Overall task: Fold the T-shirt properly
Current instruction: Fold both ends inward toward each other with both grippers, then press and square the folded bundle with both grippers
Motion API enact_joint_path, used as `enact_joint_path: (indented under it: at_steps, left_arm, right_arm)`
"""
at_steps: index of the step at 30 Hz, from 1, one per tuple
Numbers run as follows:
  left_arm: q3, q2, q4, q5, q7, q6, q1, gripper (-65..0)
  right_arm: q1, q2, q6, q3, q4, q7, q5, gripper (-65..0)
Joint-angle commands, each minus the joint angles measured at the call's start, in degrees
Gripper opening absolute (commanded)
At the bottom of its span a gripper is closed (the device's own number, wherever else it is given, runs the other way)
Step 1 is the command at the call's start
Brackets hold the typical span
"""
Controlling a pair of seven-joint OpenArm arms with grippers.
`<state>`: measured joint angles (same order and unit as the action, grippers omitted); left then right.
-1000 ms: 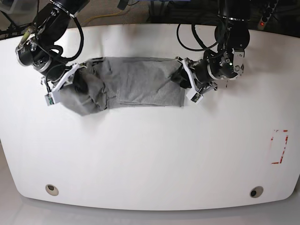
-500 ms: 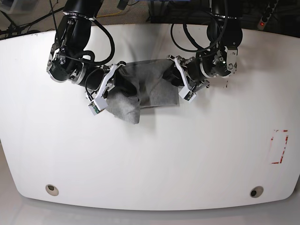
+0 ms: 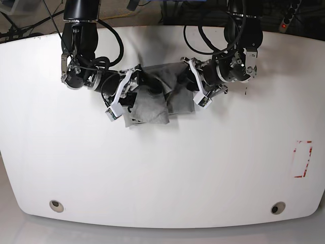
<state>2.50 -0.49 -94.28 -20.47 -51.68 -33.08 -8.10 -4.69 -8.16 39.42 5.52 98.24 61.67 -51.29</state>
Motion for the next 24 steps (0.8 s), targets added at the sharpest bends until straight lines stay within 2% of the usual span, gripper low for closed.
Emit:
enact_joint_path:
  at_steps: [1,3,6,11,14,16,20,24]
  left_arm:
    - [-0.1,0.0,-3.6,-0.9,0.6,-0.3,0.1,-42.9]
    - [-0.8,-0.4,-7.3,-0.9,0.6,-0.3,-1.1,-42.9]
    - [-4.3,-1.0,-12.3,-0.9,0.6,-0.4,-2.8,-43.1]
    - [-9.6,-4.1,-16.3,-0.9,0.6,-1.5,-4.4,-43.2]
    - [-13.4,-6.8,-16.4,-0.9,0.6,-5.4,-5.7,-43.3]
    - [-16.7,-8.1,-16.4,-0.9,0.6,-6.9,-6.3,-43.3]
    - [-23.4,-8.8,-16.4,-0.8,0.5,-6.9,-7.9,-43.3]
    - [-26.5,-9.8,-16.4,-0.5,0.5,-6.9,-8.3,-43.3]
  right_arm:
    - [0.7,-0.8,-0.7,-2.8,3.7,-1.3,-1.6,-17.8]
    - [0.9,-1.8,-4.1,-5.7,5.0,-1.3,-1.6,-18.5]
    - [1.0,-2.1,-7.2,-8.9,5.8,-1.3,-1.6,-18.5]
    - [2.2,-3.3,-9.1,-14.6,7.4,-1.3,0.8,-18.5]
    - [2.4,-3.6,-10.0,-18.8,9.7,-1.3,3.9,-18.5]
    - [2.2,-3.5,-9.6,-19.0,11.1,-1.3,4.6,-18.5]
    - [1.0,-3.7,-9.6,-16.4,13.2,-1.5,3.4,-18.5]
    - [0.3,-3.7,-9.6,-12.3,13.5,-1.5,3.1,-18.5]
